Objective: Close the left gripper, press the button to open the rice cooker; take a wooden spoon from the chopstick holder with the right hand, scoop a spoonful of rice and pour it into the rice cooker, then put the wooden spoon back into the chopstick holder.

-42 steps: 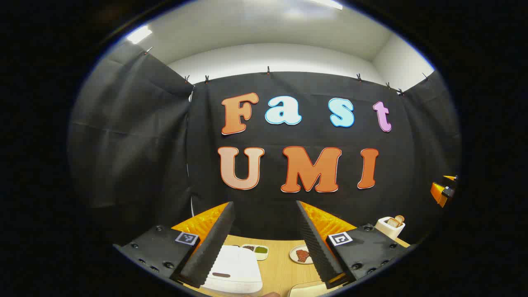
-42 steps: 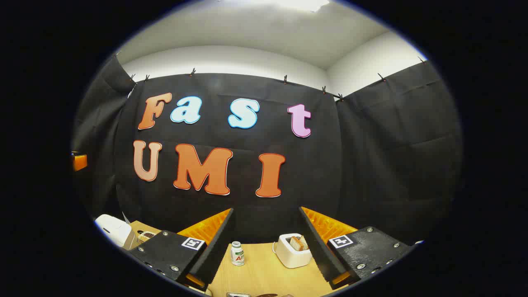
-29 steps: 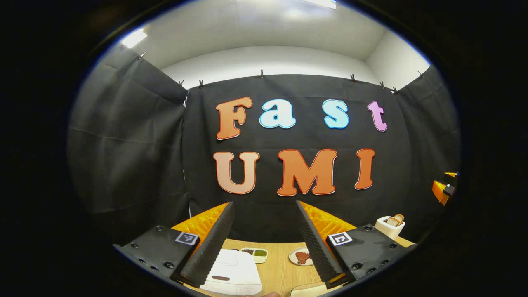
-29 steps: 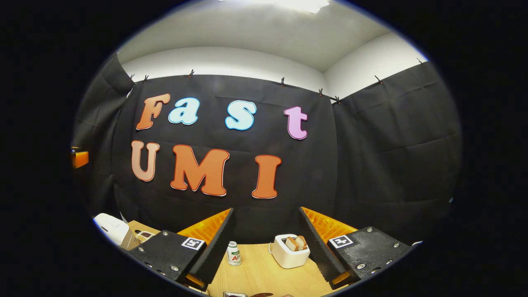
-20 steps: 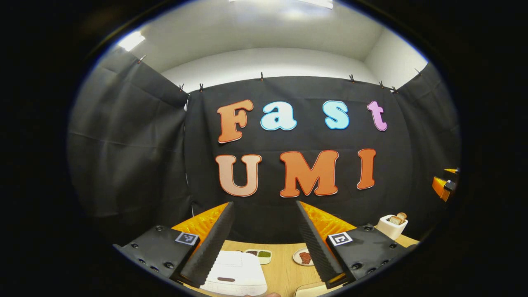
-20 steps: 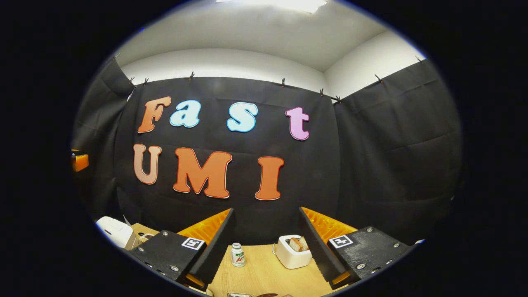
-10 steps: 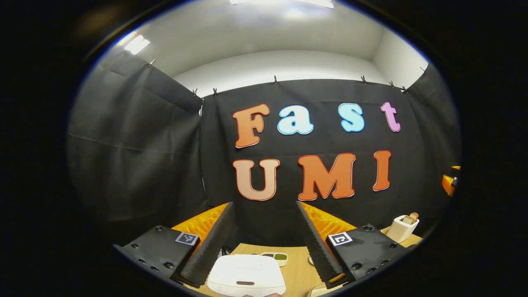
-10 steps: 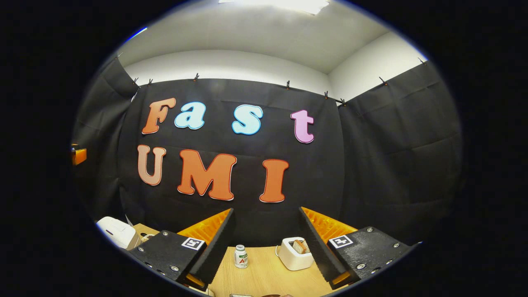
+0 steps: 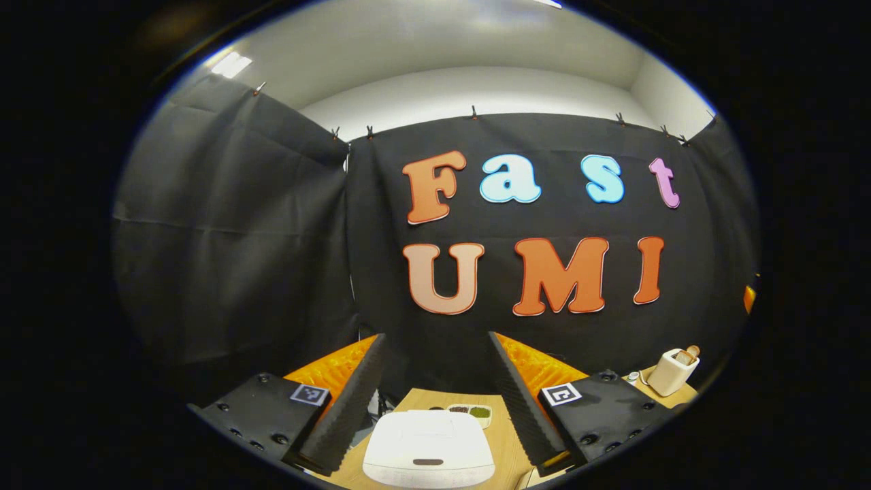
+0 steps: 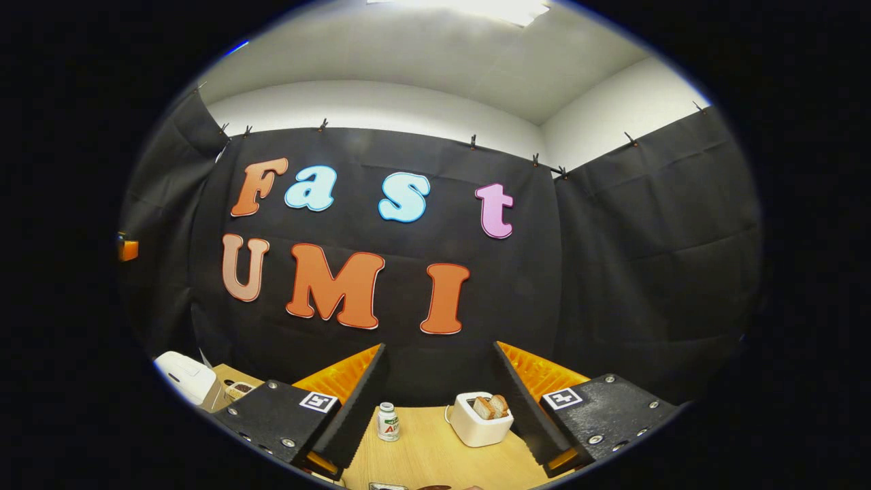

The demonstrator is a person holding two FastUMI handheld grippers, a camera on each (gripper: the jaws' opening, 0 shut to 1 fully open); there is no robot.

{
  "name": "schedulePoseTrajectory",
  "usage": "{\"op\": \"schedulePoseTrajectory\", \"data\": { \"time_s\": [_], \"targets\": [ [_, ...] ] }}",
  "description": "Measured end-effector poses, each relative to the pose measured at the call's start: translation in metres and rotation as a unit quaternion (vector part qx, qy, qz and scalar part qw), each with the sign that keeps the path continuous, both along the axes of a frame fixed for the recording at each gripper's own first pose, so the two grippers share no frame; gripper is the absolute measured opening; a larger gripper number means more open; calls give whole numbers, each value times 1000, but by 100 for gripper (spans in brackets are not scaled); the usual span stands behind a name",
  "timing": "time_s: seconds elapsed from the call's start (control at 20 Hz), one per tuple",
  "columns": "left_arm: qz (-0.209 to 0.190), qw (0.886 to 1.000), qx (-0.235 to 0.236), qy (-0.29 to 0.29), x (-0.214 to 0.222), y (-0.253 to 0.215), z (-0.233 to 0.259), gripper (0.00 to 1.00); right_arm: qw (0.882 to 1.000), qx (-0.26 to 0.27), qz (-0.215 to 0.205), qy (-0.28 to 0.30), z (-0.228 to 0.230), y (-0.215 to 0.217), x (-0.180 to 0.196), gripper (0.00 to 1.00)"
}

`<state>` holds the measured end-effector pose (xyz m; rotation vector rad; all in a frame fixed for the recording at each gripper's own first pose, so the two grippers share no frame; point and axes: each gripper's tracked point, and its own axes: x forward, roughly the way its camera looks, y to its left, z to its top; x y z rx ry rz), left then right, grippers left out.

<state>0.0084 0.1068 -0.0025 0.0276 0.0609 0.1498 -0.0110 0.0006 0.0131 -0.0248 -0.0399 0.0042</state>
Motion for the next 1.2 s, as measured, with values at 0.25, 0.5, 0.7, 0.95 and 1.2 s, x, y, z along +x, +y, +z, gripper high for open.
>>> {"op": "schedulePoseTrajectory", "data": {
  "time_s": [0.25, 0.5, 0.7, 0.95, 1.2],
  "targets": [
    [7, 998, -34, 54, 10, 13, -37, 8, 1000, -3, 0, 2, -4, 1, 1, 94],
    [14, 981, -106, 165, 20, 20, -105, 5, 1000, -5, -5, 11, -16, -2, 0, 94],
    [7, 957, -143, 253, 22, 23, -162, 3, 1000, -5, -18, 22, -26, -12, -2, 94],
    [0, 914, -200, 354, 20, 18, -236, 6, 999, -8, -31, 43, -44, -22, -6, 94],
    [-5, 873, -235, 427, 10, 9, -291, 6, 997, -10, -42, 64, -60, -30, -10, 94]
  ]
}}
